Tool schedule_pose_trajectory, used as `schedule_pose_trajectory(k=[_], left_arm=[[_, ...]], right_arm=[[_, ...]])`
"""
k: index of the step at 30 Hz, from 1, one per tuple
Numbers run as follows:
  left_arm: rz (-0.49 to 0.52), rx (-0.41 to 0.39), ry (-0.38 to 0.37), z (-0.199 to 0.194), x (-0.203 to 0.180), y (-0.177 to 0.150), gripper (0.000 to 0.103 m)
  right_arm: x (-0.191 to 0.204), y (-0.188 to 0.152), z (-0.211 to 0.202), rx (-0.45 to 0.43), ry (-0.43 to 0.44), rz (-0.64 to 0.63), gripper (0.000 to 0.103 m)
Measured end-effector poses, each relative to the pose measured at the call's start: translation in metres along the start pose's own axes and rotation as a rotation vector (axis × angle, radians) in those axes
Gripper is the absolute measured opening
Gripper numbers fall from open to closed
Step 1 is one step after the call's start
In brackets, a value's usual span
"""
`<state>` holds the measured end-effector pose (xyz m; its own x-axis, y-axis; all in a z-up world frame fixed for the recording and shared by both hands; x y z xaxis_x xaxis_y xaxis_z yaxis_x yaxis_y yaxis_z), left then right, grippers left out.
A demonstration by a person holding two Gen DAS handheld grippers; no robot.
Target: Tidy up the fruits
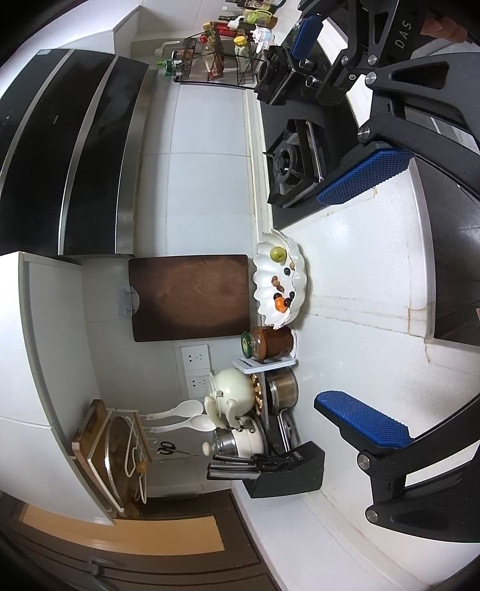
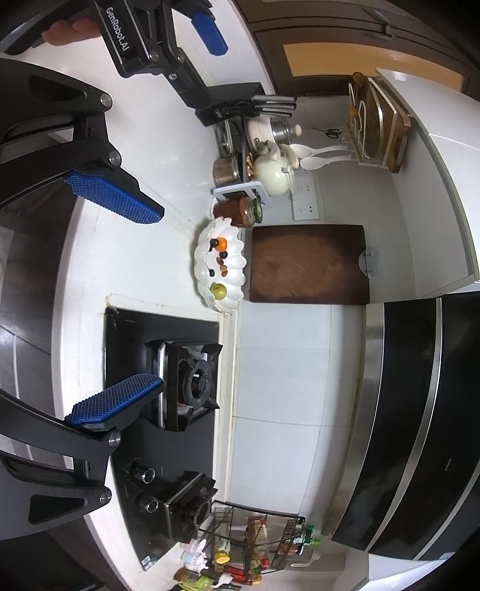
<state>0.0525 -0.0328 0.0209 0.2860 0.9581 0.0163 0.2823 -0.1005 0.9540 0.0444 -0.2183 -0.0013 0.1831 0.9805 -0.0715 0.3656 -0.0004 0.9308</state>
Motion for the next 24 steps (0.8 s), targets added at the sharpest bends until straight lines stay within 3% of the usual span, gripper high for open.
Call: schedule_pose_trajectory(k=[24], left_arm=[[0.001,-0.013,0.001,-0.016,-0.004,-0.007,0.103]], right_arm=[[-0.002,-0.008,-0.015,-0.016,-0.001,-0.002,0.085]])
Point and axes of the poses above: each gripper's, at about its wrist camera, not at the fingertips, and z roughly the way its jaws point, x to its left, y to its top, the point moved 5 cm from there along z, roughly the way its jaws point, and after that the axes turned 11 degrees about -y, right-handed, at the moved point
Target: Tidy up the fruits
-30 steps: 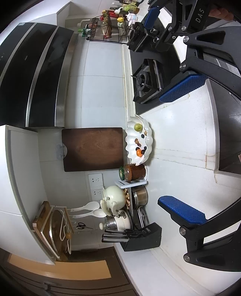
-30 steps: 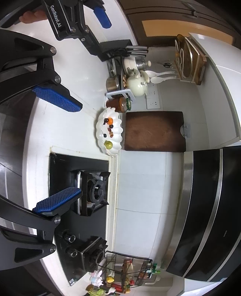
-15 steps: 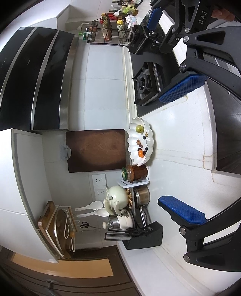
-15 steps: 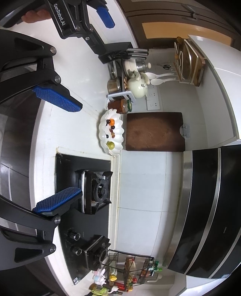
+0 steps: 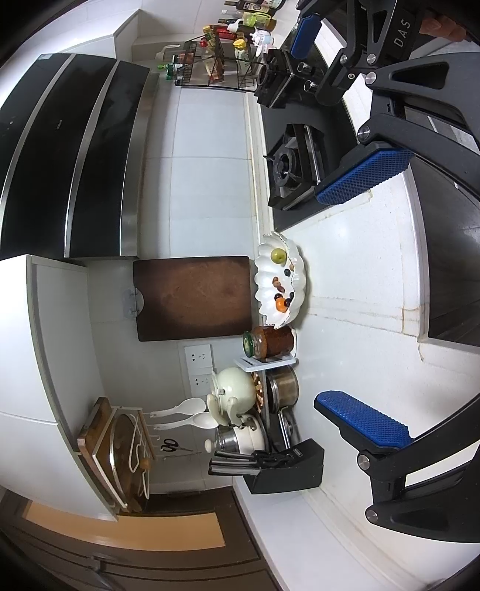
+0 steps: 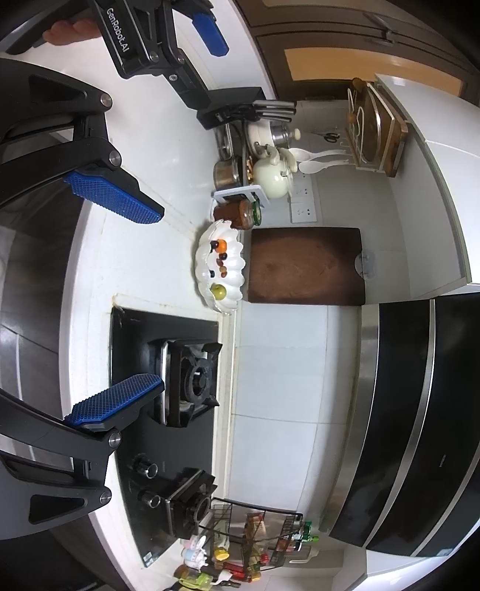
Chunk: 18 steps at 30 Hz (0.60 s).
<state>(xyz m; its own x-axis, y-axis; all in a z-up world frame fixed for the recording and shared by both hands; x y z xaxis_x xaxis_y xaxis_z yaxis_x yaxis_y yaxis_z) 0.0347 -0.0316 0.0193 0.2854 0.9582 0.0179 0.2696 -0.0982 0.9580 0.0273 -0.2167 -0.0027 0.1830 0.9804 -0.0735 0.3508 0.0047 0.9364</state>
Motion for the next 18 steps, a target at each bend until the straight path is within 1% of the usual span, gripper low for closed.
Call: schedule_pose_trajectory(k=[7,18], left_arm=[[-0.002,0.000,0.001,-0.0003,-0.0009,0.0001,0.103],[0.001,-0.001,-0.009,-0.0001,-0.0019,-0.0008,0.103]], right_arm=[[-0.0007,0.0001,-0.0005,0.003,0.006,0.001,0.085],[-0.0033,-0.0014,-0.0030,0.003,-0.009,0.000,0.085]])
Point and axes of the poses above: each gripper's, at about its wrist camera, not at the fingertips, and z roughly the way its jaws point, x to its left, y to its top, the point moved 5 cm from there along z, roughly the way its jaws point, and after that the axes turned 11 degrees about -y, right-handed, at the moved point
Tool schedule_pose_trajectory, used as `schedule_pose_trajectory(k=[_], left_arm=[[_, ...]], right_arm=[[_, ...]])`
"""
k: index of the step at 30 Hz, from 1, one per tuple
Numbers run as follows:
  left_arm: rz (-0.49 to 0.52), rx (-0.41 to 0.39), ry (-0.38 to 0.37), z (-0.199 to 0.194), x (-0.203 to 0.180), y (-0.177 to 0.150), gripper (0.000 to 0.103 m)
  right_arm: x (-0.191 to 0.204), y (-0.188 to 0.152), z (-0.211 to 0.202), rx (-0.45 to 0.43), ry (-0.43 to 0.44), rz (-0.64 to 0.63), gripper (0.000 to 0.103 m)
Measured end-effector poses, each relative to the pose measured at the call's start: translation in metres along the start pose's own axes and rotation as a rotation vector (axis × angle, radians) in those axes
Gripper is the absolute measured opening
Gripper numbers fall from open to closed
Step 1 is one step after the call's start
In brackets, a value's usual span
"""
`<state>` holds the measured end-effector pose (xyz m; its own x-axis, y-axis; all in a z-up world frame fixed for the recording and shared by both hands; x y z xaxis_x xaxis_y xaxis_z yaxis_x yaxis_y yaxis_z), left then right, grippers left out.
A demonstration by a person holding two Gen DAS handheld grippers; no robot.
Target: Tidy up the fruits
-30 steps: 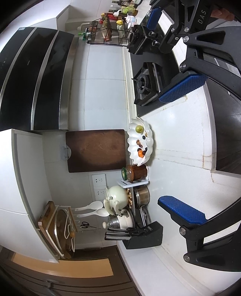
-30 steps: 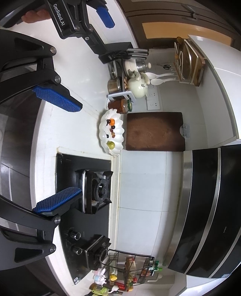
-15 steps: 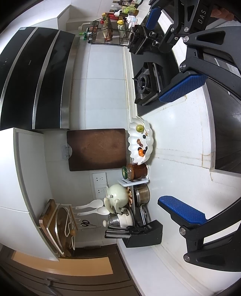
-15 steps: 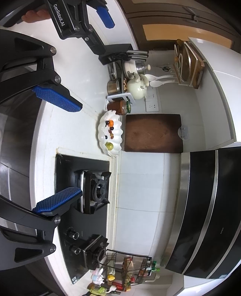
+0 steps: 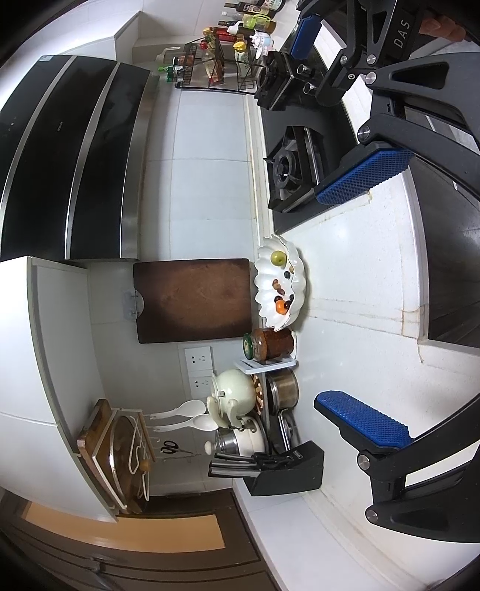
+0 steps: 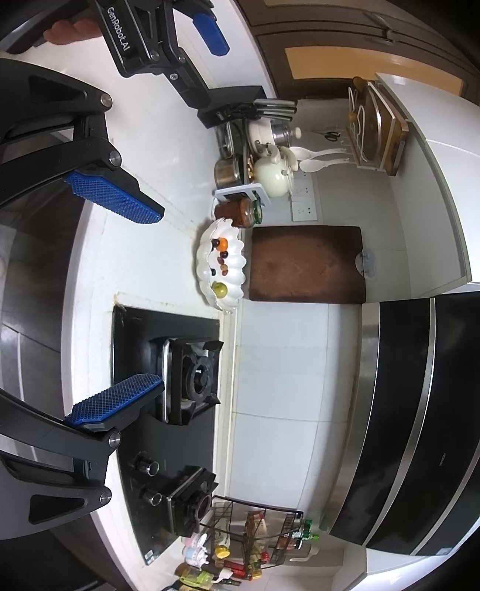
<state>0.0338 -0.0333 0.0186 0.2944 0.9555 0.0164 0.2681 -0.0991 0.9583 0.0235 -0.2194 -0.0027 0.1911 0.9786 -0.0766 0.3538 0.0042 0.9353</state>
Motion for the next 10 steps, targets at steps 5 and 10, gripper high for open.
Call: schedule_pose_trajectory(k=[5,10], left_arm=[[0.000,0.000,-0.001,0.0003,-0.0005,0.0000,0.103],[-0.001,0.004,-0.006,0.0013,0.0000,0.0013,0.103]], right_arm=[[-0.0014,0.0004,-0.0005,-0.001,-0.005,0.000,0.085],[-0.0032,0.0010,-0.0001,-0.001,-0.011,-0.002,0.085]])
Point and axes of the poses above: each gripper's, at about its wrist camera, not at the fingertips, and z roughly the way its jaws point, x to its left, y to its top, the point moved 5 cm from there along z, roughly the way its jaws point, and after that the axes turned 11 degrees about -y, right-handed, at the moved point
